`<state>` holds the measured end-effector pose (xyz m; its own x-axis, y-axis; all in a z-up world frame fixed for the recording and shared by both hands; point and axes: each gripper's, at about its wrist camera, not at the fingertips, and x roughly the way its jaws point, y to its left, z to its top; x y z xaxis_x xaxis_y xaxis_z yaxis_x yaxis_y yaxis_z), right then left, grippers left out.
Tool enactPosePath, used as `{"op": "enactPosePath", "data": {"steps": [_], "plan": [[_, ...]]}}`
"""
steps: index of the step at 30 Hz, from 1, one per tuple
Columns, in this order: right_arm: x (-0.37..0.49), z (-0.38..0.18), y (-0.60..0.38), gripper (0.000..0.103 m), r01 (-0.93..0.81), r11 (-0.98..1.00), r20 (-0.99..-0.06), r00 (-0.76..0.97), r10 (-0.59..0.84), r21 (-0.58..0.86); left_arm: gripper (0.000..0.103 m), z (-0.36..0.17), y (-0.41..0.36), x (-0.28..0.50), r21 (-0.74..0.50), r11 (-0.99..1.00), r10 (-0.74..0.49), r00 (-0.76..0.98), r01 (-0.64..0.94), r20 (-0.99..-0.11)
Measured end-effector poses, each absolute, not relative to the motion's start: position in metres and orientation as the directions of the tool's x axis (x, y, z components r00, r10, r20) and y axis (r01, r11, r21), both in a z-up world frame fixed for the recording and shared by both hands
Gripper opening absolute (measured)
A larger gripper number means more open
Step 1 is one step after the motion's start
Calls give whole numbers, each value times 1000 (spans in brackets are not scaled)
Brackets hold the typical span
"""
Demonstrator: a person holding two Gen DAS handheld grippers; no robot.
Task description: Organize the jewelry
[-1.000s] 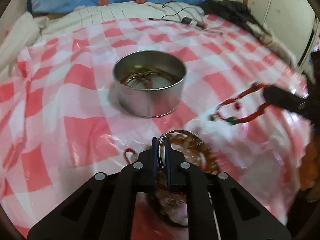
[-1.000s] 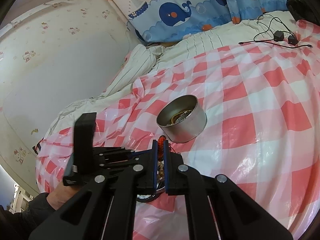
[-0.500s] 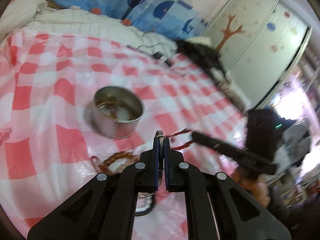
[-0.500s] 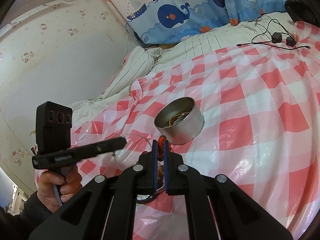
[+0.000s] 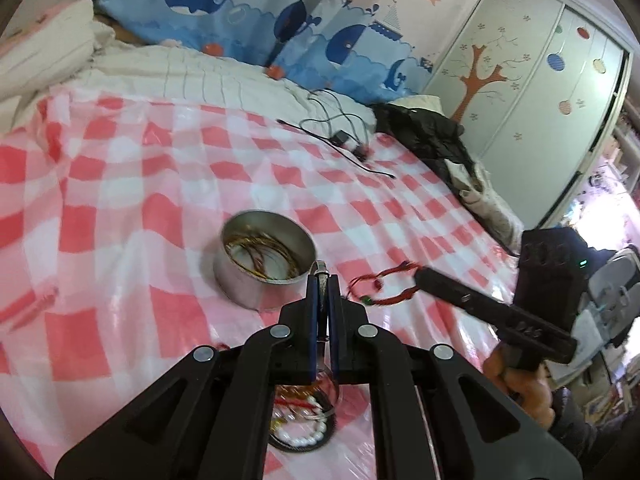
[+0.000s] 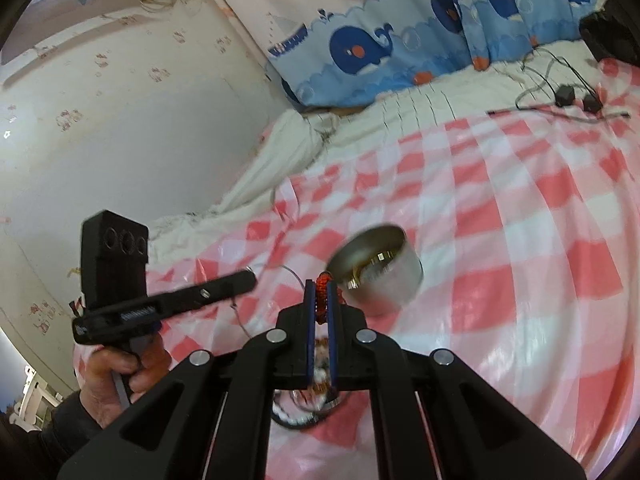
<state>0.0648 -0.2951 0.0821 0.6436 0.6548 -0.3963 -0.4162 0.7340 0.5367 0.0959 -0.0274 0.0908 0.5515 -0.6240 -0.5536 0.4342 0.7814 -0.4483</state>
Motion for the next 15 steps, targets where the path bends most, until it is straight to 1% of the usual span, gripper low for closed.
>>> {"op": "enactPosePath", "data": {"steps": [2,5,12,13,14,15], "plan": [[74,90,-295,6,-429,726,-376,648,662,537,4,93,-26,103,-451,782,-623,557,429,-549],[87,97,-295,6,-438,727,-371,651,662,529,4,93,-26,119,-460,784,-620,567,417,-543],[116,94,-286,6,-446,732,-399,631,665,515,4,84,-41,156,-500,766,-639,555,404,-533],[124,93,-282,6,-454,733,-404,627,667,506,4,80,-45,162,-502,768,-638,551,398,-539],[128,92,-279,6,-457,737,-412,623,665,498,4,74,-50,169,-483,787,-615,547,383,-568],[138,87,-272,6,-453,756,-449,614,649,473,5,68,-56,174,-442,817,-576,549,369,-606]]}}
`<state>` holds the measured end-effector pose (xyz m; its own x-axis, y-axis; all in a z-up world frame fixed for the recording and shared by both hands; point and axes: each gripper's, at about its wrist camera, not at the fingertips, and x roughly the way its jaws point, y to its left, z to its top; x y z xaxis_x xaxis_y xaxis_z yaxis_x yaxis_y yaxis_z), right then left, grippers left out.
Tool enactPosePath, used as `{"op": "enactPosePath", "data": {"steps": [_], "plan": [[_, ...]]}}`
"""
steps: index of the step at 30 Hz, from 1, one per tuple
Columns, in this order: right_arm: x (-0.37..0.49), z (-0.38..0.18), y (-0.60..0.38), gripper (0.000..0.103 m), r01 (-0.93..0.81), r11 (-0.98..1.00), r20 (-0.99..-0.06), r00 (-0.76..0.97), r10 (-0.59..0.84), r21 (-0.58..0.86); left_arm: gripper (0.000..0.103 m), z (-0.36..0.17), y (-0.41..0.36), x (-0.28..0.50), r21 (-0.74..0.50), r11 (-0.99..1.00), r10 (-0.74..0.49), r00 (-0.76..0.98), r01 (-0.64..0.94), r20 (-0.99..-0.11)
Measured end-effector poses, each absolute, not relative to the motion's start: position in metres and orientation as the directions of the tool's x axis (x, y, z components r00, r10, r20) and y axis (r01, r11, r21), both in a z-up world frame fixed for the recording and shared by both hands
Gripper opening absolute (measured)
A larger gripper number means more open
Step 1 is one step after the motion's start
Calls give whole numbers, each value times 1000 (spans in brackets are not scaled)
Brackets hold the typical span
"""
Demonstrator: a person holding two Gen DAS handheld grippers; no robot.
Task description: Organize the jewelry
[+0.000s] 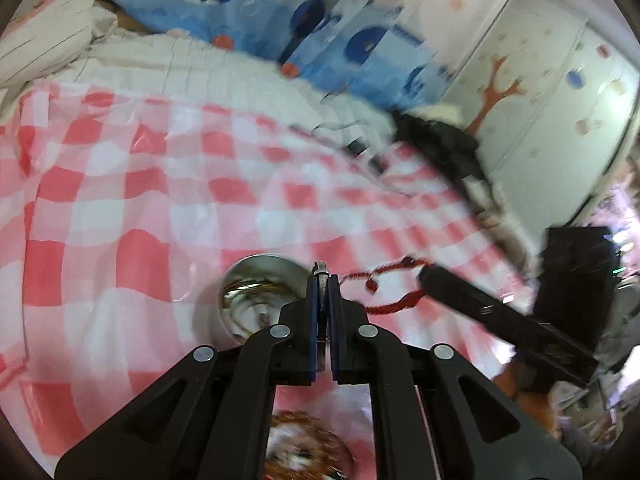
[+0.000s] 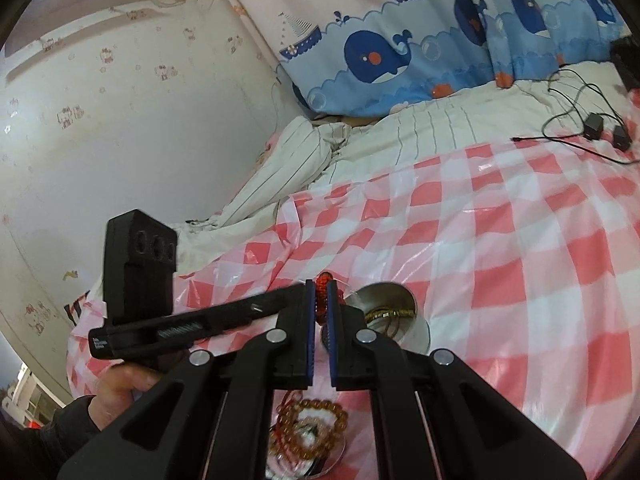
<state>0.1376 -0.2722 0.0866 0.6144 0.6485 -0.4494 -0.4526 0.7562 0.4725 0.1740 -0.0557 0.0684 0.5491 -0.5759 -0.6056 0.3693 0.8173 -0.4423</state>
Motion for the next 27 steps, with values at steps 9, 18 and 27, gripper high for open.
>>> {"op": "enactPosePath", "data": {"steps": [9,18,27], "plan": [[155,54,-276,9,-354,829,-600,574,558,432,35,65,-46,167,-307,898,-437,569,314,-697],[79,51,-279,31,-367,800,-603,527,599,474,49,54,-2,89,-274,927,-374,579,256,-725],[79,30,-257,34,-381,800,-643,476,600,464,49,39,-23,87,-165,941,-309,551,295,-775]]}}
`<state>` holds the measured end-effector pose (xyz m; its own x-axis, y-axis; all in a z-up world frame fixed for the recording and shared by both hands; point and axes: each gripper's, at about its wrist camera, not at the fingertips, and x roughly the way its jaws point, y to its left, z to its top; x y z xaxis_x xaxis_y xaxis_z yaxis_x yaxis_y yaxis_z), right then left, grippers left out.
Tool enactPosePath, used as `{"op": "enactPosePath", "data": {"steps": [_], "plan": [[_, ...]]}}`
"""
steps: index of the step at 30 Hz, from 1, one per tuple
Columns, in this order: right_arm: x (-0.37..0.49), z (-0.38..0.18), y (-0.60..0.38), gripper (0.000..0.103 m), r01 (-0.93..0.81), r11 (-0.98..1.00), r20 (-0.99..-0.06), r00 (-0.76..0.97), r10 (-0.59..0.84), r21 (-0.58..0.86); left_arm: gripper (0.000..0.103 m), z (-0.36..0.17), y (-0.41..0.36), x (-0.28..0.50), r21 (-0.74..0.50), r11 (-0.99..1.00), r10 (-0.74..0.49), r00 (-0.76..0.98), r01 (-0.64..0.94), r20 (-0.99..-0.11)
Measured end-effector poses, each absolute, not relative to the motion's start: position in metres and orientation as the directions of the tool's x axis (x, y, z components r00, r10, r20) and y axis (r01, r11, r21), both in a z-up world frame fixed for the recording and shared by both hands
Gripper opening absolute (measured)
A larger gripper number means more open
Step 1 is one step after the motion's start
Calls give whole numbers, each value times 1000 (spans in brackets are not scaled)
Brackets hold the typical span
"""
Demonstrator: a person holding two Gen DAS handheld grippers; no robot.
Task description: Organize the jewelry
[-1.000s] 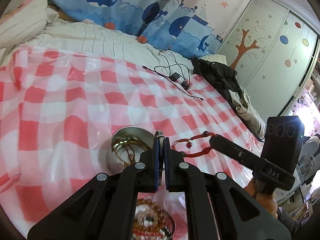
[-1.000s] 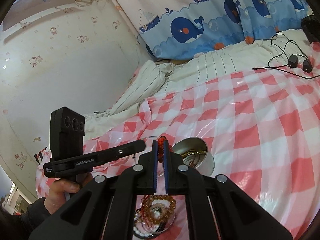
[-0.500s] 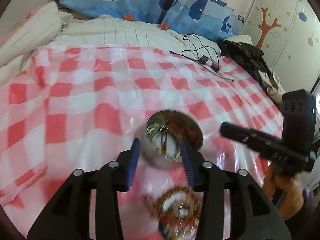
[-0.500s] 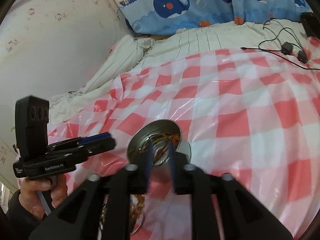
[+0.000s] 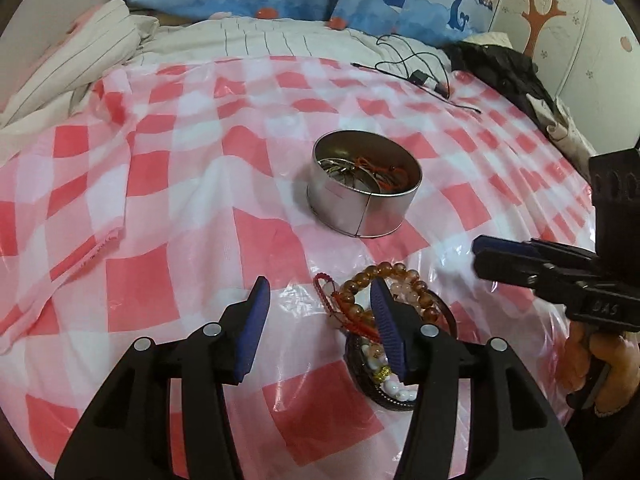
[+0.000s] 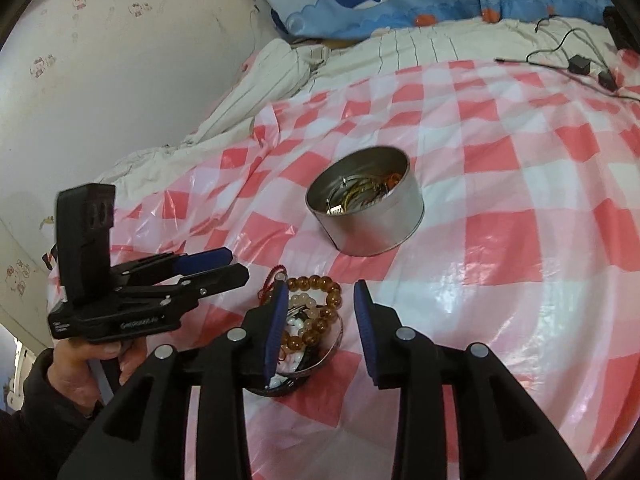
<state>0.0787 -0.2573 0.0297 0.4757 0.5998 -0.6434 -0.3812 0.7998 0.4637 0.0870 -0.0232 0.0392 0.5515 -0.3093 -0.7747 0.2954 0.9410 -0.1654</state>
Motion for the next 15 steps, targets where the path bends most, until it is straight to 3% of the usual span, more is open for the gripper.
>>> {"op": "enactPosePath", "data": {"steps": [7,13,15], "plan": [[100,13,-219,34,-410,854,-726,472,500,321,54,45,-6,90,-216,948,-313,567,233,-762],[99,2,-194,12,-480,857,-794,440,419,186,58,47,-7,90,-214,948,-313,570,235,-760],[97,7,-203,12,-466,859,-774,456,438,212,58,48,-8,90,-211,949,-311,568,236,-762]]}}
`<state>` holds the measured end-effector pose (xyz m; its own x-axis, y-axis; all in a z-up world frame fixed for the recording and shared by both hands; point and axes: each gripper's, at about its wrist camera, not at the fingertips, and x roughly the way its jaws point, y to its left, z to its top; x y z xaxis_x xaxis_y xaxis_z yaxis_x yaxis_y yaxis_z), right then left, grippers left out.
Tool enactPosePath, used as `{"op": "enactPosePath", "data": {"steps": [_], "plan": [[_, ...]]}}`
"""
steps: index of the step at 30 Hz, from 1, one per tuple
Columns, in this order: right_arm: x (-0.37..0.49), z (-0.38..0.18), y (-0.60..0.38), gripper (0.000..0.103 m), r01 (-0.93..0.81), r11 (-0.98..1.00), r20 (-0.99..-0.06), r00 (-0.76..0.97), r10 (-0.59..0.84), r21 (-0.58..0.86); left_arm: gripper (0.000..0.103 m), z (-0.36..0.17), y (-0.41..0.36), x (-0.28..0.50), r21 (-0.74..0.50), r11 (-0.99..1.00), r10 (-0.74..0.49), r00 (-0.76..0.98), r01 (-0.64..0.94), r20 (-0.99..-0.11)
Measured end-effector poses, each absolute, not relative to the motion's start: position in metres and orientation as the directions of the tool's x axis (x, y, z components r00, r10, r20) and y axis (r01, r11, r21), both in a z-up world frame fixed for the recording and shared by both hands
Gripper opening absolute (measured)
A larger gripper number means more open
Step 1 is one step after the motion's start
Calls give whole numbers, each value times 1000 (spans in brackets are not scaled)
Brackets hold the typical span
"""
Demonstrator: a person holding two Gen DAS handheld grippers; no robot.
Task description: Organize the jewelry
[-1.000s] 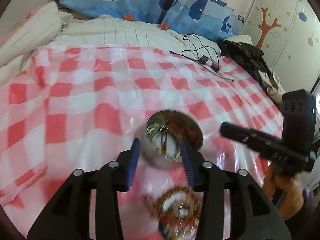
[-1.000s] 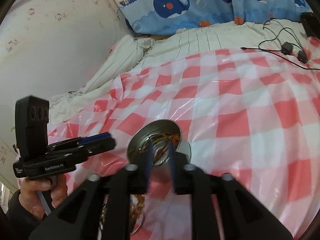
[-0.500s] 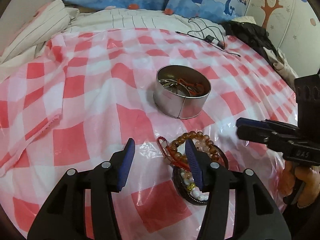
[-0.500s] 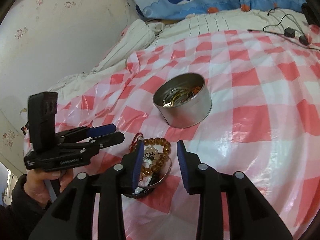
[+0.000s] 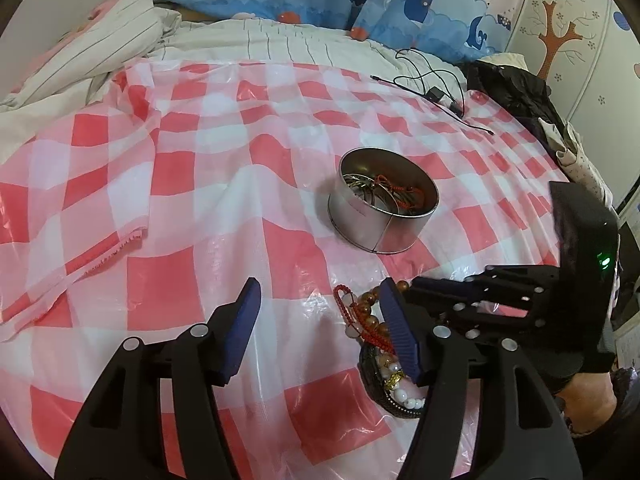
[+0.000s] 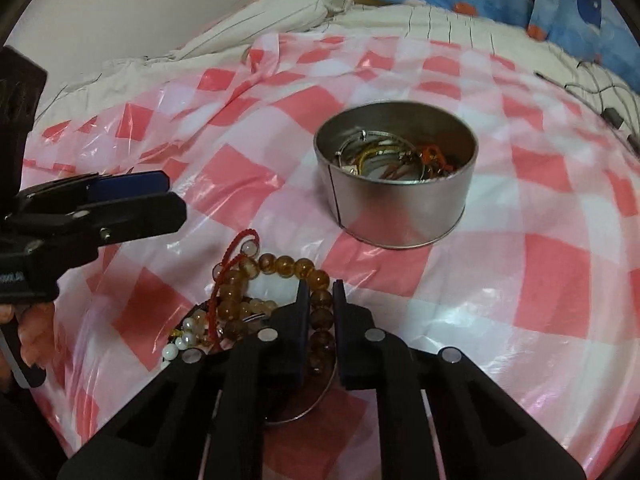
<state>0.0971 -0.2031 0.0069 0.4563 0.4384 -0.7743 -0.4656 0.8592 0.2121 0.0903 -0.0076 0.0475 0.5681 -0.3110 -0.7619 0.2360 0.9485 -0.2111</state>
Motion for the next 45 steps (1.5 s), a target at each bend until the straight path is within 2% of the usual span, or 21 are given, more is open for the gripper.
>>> {"op": "enactPosePath", "data": {"steps": [4,8,11,16,17,18,19,20,21,22,23,26,28,31,34,37,38,40,45], "plan": [[94,26,-235,12,-415,843,-695,491,525,344,58,46,-12,89,-207,944,-321,555,258,-768],[91,41,-257,12,-371,859,-661,550,510,354,58,38,-28,87,-190,930,-337,520,316,-785],[96,41,-270,12,-329,877,-671,566,479,349,58,29,-44,86,-146,929,-312,504,341,-805],[106,23,-273,13,-275,909,-741,529,414,312,59,14,-58,88,-71,932,-256,506,355,-824],[107,22,-274,18,-264,913,-745,530,406,310,58,14,-63,87,-50,929,-245,507,367,-826],[106,23,-276,23,-258,917,-744,537,398,304,50,14,-65,86,-38,925,-241,508,378,-827],[106,24,-276,33,-260,920,-743,543,392,295,40,14,-68,85,-39,919,-249,502,391,-828],[106,24,-275,38,-263,922,-747,543,384,283,34,14,-68,85,-50,916,-261,494,399,-829],[106,23,-272,40,-266,927,-754,542,372,265,21,15,-70,84,-66,910,-277,482,409,-831],[106,21,-271,45,-267,930,-759,541,362,253,18,15,-70,84,-68,908,-278,474,413,-835],[107,18,-270,50,-269,932,-768,533,355,244,16,14,-70,84,-81,906,-289,468,415,-835],[108,12,-268,51,-265,934,-781,519,348,240,15,14,-56,87,-189,906,-357,443,379,-822],[109,10,-267,52,-266,935,-789,510,342,233,11,17,-53,88,-195,908,-360,456,370,-814],[108,2,-256,52,-293,942,-815,497,298,166,10,24,-48,87,-220,905,-382,470,364,-795],[106,2,-251,49,-321,933,-815,490,310,162,10,34,-39,88,-270,896,-422,486,353,-765],[106,0,-251,32,-330,927,-813,483,325,175,10,41,-27,89,-309,891,-445,506,333,-739],[106,0,-251,23,-333,925,-811,481,333,182,10,43,-26,90,-308,893,-442,511,328,-737],[106,2,-250,12,-338,920,-802,482,352,201,10,42,-25,90,-283,904,-418,520,321,-744],[104,14,-259,12,-336,885,-738,496,458,324,11,38,-34,89,-210,922,-361,527,325,-770]]}}
